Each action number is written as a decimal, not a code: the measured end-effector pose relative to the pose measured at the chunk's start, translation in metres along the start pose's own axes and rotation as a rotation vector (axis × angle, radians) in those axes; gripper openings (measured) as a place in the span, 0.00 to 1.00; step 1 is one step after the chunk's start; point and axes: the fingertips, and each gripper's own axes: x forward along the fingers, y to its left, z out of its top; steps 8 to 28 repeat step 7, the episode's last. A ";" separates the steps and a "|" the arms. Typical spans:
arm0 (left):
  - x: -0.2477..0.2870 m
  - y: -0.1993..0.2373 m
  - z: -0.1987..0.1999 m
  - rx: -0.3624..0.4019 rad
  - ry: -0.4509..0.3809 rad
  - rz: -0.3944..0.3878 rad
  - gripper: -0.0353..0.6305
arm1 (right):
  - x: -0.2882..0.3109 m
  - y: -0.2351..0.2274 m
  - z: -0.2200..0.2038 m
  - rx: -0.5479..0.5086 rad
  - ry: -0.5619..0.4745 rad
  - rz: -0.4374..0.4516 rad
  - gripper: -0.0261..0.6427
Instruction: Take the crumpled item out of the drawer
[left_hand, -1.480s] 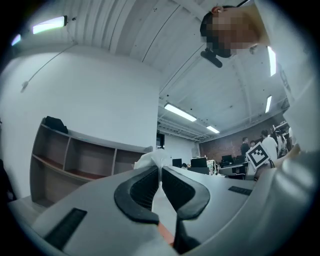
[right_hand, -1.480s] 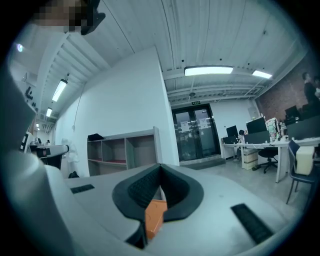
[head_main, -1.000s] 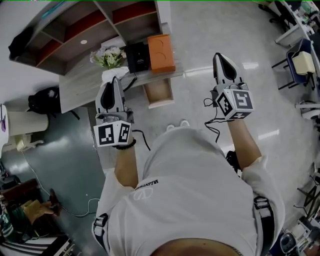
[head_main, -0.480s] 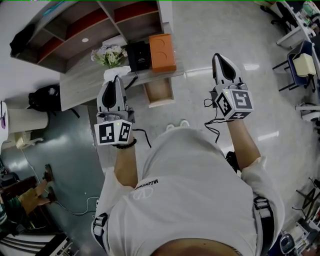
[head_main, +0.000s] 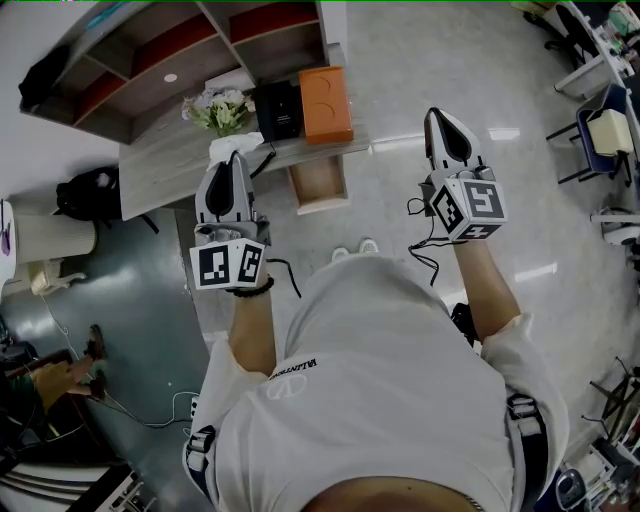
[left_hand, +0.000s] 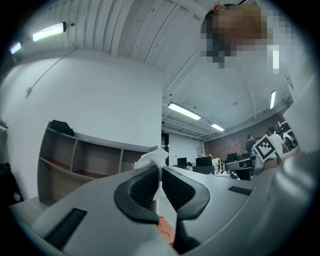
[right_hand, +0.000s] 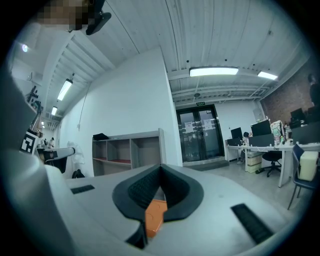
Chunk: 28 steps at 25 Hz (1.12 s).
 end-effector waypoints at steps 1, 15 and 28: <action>0.000 0.000 -0.001 -0.001 0.001 0.000 0.09 | 0.000 0.000 0.000 0.002 0.000 0.000 0.04; 0.007 -0.001 -0.006 -0.004 0.005 -0.005 0.09 | 0.006 -0.003 -0.004 0.008 0.004 0.005 0.04; 0.007 -0.001 -0.006 -0.004 0.005 -0.005 0.09 | 0.006 -0.003 -0.004 0.008 0.004 0.005 0.04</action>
